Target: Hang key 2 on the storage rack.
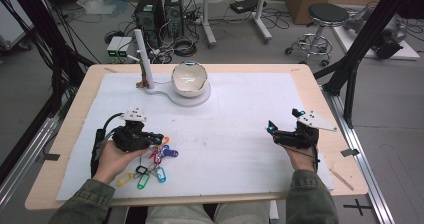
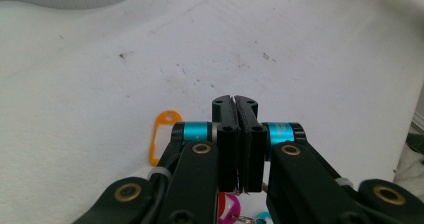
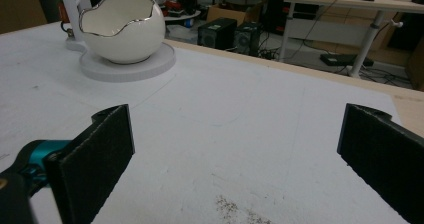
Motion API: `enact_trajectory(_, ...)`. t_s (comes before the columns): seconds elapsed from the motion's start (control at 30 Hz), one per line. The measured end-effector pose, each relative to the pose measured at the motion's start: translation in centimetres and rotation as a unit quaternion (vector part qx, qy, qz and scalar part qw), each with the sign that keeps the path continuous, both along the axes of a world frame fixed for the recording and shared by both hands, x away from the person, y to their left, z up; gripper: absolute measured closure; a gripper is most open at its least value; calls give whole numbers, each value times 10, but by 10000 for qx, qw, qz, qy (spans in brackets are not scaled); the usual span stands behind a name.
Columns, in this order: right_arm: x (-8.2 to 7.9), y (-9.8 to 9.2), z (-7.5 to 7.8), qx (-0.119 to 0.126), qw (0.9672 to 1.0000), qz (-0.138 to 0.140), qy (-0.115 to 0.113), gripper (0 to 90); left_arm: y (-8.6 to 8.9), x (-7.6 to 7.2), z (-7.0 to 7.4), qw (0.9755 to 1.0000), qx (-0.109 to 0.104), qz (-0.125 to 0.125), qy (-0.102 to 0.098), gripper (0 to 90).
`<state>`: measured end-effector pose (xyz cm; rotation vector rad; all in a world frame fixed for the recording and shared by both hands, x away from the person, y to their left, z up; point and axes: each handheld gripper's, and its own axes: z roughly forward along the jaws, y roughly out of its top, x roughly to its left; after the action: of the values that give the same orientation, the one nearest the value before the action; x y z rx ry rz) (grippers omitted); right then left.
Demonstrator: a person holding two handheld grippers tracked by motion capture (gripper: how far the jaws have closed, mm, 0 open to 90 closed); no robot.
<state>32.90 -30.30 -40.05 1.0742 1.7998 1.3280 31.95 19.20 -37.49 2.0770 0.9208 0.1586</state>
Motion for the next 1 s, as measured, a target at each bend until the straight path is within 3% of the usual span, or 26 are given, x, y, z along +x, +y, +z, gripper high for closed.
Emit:
enact_trajectory(0.27, 0, 0, 0, -6, 10000, -17, 5, 7, 12, 1, 23, 9997, -78, 114, -211, 877)
enact_trajectory(0.43, 0, 0, 0, -12, 10000, -19, -18, 7, 18, 4, 32, 9992, -246, 173, -275, 878)
enact_trajectory(0.57, -1, 0, 0, 7, 10000, -17, -7, 8, 18, 5, 40, 9992, -183, 159, -320, 878)
enact_trajectory(0.73, -1, -1, 0, -2, 10000, -10, -5, 7, 21, 5, 54, 9983, -286, 184, -483, 878)
enact_trajectory(1.0, -1, -2, 1, 36, 10000, -55, -25, 7, 24, 10, 74, 9973, -274, 234, -636, 878)
